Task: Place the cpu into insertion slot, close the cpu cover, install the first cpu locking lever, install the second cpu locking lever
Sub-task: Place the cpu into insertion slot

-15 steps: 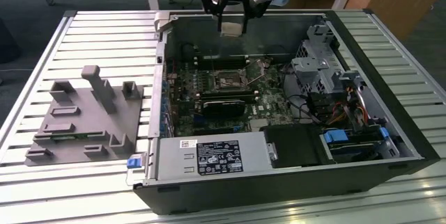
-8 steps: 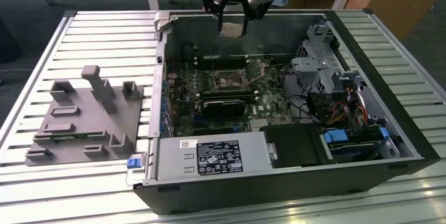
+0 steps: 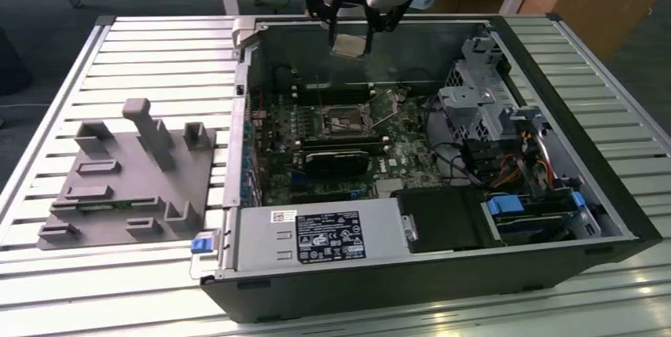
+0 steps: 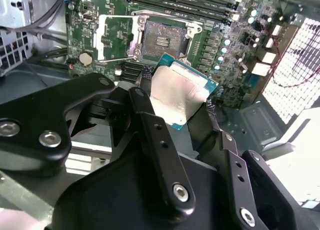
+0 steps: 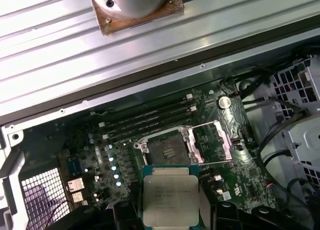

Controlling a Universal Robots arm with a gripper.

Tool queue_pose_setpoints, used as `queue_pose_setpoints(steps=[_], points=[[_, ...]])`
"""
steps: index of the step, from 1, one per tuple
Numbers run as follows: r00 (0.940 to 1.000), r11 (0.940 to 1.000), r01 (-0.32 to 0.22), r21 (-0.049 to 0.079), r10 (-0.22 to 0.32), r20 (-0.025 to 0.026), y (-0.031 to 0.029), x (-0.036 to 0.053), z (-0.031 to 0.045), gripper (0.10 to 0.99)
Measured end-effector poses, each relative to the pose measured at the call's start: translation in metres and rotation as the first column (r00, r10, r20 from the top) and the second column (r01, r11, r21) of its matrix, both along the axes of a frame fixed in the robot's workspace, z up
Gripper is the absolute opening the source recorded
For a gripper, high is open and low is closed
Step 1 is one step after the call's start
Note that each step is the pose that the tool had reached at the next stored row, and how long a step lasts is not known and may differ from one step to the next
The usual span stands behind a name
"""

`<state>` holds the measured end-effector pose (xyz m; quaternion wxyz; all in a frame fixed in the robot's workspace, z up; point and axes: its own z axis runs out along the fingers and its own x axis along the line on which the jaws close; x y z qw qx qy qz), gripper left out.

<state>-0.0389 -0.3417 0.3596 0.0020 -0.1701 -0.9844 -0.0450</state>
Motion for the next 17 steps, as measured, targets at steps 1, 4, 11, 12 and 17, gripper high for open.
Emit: queue_pose_setpoints(steps=[1,4,11,12,17], points=[[1.0,1.0,0.009,0.0,-0.009,0.0,0.0,0.0,-0.0001,0.537],[0.9992,0.9992,0.039,0.0,-0.039,0.0,0.0,0.0,-0.0006,0.537],[0.9936,0.9936,0.113,0.0,-0.113,0.0,0.0001,0.0,-0.0015,0.537],[0.9924,0.9924,0.123,0.0,-0.123,0.0,0.0001,0.0,-0.0017,0.537],[0.9848,0.9848,0.173,0.0,-0.173,0.0,0.0001,0.0,-0.0024,0.537]])
